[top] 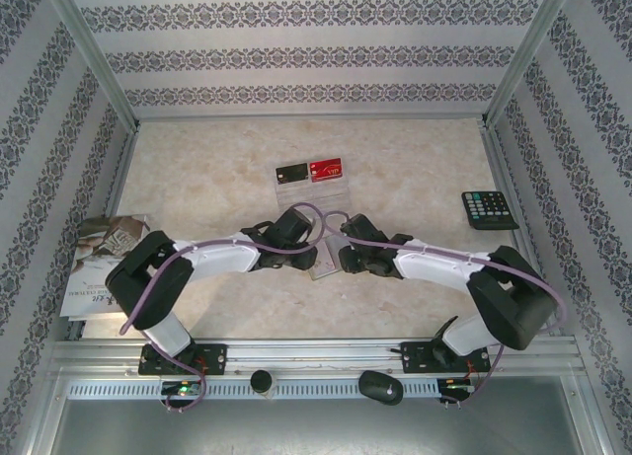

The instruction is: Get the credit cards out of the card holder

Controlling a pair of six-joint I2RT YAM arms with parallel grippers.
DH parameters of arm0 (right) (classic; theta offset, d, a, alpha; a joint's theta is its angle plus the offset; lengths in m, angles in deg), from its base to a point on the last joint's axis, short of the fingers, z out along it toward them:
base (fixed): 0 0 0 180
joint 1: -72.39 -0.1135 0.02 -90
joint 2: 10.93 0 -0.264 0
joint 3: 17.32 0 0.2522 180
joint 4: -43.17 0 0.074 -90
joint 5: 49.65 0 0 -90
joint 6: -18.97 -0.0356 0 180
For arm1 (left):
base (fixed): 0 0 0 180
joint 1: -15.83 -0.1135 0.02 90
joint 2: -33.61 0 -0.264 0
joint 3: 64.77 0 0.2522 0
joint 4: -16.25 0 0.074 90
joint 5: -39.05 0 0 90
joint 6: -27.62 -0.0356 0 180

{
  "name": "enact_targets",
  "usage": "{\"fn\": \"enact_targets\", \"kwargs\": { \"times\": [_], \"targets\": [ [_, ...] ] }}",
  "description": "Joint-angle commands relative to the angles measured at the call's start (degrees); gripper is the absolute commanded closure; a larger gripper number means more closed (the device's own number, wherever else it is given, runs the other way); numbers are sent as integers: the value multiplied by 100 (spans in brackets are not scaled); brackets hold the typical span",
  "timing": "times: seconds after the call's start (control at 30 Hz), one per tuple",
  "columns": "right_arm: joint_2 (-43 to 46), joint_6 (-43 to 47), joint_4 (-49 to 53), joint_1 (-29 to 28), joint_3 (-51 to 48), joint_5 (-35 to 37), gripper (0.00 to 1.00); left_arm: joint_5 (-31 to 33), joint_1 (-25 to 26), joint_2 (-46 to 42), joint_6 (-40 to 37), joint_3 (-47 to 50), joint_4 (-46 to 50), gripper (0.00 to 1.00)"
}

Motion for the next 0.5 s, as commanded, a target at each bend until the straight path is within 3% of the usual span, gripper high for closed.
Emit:
{"fn": "enact_targets", "kwargs": {
  "times": [0.0,0.17,0.37,0.47],
  "targets": [
    [434,53,168,188,-42,-53,60,166,-59,-306,26,142,299,62],
    [575,135,82,381,10,-202,59,79,-34,-103,65,206,252,65],
    [445,86,-753,689,-128,-1272,66,-337,-3,-233,322,268,-426,68],
    [395,94,-895,706,-108,-1453,67,-532,31,-379,462,274,-583,73]
  ]
}}
